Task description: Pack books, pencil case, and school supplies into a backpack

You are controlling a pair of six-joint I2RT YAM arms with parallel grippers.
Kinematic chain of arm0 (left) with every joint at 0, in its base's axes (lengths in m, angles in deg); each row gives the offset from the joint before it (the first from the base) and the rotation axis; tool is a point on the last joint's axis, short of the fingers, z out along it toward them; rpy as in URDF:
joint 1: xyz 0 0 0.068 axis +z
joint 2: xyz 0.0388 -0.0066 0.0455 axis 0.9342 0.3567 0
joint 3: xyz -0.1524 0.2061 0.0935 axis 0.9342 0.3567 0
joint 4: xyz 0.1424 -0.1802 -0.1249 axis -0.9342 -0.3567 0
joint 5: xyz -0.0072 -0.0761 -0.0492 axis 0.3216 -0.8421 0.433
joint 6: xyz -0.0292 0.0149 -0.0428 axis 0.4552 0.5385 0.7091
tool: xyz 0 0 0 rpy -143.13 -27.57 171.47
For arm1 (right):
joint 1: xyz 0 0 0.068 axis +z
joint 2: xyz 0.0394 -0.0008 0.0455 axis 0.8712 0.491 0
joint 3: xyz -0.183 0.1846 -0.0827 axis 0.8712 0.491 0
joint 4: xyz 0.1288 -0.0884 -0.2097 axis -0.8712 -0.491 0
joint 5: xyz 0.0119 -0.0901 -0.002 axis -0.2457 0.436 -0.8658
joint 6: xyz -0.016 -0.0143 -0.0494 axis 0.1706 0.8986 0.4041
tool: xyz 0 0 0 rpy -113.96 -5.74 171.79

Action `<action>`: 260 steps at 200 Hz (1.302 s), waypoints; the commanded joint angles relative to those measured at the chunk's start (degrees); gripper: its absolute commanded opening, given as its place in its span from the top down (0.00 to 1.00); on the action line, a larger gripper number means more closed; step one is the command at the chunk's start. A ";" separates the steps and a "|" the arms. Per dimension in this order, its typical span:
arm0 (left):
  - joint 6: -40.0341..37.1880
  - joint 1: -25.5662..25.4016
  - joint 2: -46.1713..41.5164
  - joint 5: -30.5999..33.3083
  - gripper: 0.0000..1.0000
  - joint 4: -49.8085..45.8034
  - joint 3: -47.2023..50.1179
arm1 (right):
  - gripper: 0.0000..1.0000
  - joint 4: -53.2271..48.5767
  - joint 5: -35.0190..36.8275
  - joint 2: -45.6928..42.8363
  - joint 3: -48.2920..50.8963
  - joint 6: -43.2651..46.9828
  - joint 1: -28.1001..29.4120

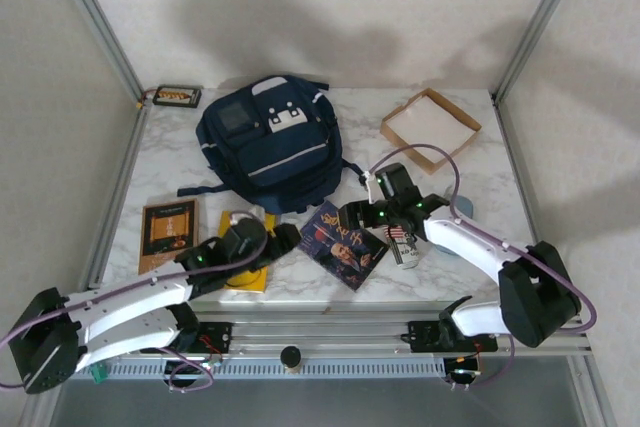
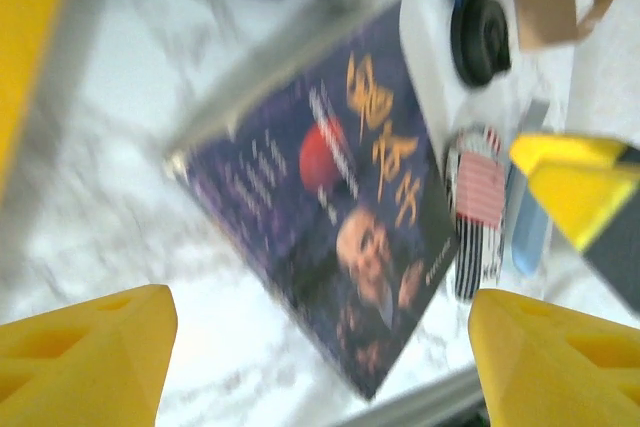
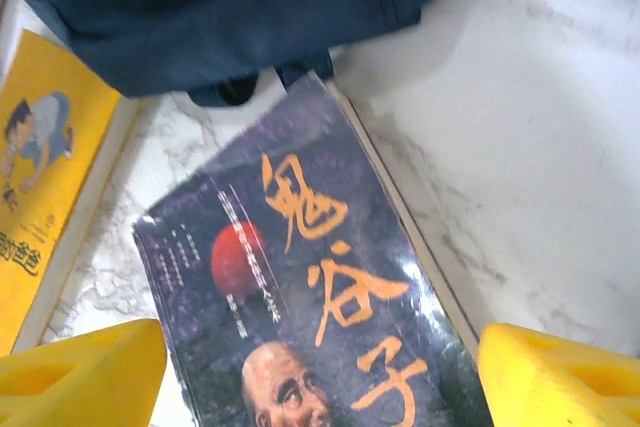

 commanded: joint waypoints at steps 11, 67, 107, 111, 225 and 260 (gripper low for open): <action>14.29 -8.09 6.52 6.26 0.23 7.44 1.90 | 0.16 -0.43 2.37 2.44 0.50 -5.23 0.19; 13.02 -9.28 22.11 5.04 0.25 20.35 -2.26 | 0.12 -2.14 4.76 8.10 -0.55 -4.76 -0.33; 9.80 -6.56 29.12 4.98 0.27 21.07 -5.96 | 0.09 -3.59 4.10 10.73 -0.07 -3.82 -0.38; 9.52 -5.80 29.67 4.38 0.27 21.15 -5.99 | 0.09 -3.69 3.28 10.83 0.03 -3.95 -0.34; -0.79 4.54 28.16 0.83 0.29 15.08 -5.03 | 0.04 -6.16 -2.47 4.27 5.22 -12.49 3.28; 1.15 -0.52 26.39 1.82 0.29 11.41 -4.43 | 0.09 -1.63 -5.30 5.58 7.97 -14.16 4.16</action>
